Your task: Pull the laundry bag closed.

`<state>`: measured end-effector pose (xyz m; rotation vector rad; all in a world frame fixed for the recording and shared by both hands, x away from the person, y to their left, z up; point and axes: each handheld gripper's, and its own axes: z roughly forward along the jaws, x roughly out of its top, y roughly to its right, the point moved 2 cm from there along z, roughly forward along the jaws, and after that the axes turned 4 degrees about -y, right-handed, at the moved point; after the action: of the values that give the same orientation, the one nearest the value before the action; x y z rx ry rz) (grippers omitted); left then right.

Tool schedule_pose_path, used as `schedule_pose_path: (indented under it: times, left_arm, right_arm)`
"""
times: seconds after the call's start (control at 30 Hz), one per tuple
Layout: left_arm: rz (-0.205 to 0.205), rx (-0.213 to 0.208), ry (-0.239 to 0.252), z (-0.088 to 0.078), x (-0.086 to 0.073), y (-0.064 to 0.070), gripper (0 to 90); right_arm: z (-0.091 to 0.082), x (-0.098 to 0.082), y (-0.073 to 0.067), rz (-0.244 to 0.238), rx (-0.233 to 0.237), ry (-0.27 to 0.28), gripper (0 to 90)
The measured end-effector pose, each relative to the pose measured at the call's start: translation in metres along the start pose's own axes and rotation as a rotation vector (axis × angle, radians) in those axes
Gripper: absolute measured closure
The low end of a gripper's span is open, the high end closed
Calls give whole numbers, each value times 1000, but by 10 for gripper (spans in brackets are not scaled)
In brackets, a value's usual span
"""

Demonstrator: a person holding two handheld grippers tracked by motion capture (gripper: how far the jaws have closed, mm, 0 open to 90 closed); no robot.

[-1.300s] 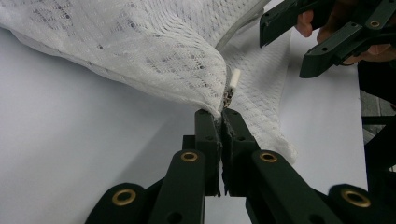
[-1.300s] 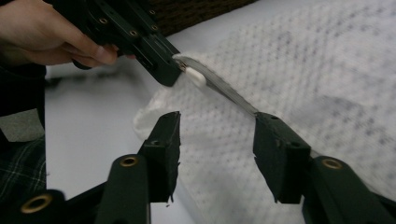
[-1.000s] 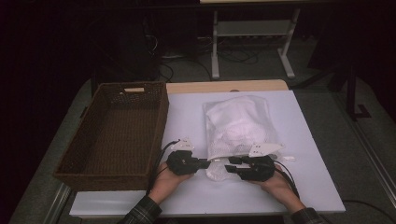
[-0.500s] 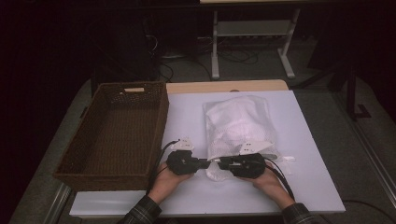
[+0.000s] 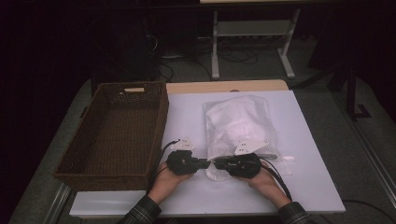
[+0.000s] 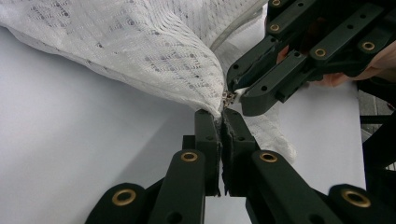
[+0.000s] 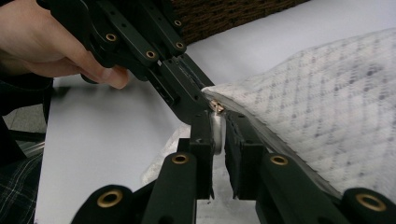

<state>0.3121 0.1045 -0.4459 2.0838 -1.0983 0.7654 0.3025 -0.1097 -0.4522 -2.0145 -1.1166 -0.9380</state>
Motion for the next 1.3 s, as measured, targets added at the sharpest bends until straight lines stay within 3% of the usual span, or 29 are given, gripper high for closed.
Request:
schedule_pose_path:
  times: [0.73,1.3]
  left_arm:
    - [-3,5,-10,-2,1,0,867]
    - [-44,53,-28,-6,-1,-5,868]
  right_arm:
    - [3,0,-3,-29,-24,-15,860]
    - [-6,-3,4,-24,-60,-22,860]
